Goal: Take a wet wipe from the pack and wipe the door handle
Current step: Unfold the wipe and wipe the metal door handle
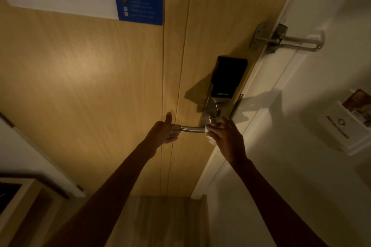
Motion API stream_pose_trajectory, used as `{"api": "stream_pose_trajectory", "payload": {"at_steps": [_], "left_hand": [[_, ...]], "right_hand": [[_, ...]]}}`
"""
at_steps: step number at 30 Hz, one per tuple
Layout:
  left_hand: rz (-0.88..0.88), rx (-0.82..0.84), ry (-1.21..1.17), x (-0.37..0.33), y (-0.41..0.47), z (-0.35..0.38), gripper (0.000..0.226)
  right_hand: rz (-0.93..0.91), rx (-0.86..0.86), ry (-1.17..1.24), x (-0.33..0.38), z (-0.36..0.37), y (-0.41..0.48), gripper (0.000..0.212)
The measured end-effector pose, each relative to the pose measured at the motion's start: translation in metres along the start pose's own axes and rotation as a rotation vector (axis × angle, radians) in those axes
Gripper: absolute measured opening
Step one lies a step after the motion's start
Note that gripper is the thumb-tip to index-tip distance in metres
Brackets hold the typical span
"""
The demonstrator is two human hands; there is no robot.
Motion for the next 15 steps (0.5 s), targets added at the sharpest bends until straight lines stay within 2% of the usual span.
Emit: {"api": "stream_pose_trajectory", "payload": {"at_steps": [3,6,10,15], "left_hand": [[-0.006,-0.003,-0.012,0.0,0.001,0.0,0.061],[-0.011,-0.012,-0.026,-0.001,0.0,0.002,0.06],[0.005,-0.041,-0.019,-0.005,-0.001,0.001,0.059],[0.003,-0.038,-0.036,-0.005,-0.007,-0.001,0.061]], "right_hand": [[-0.043,-0.029,-0.033,-0.011,-0.002,-0.003,0.036],[-0.063,-0.102,-0.005,0.006,0.004,-0.006,0.033],[-0.18,-0.04,-0.003,0.034,0.017,0.001,0.033],[-0.176,-0.063,-0.022,-0.002,-0.007,-0.005,0.038]]}}
Point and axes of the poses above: each hand's wrist, its own y-axis towards the middle knuckle, its own z-axis out of the palm, x = y × z, the point moved 9 cm from there along y, towards the middle knuckle, and after that the axes turned 11 degrees about -x, right-handed, at the moved point
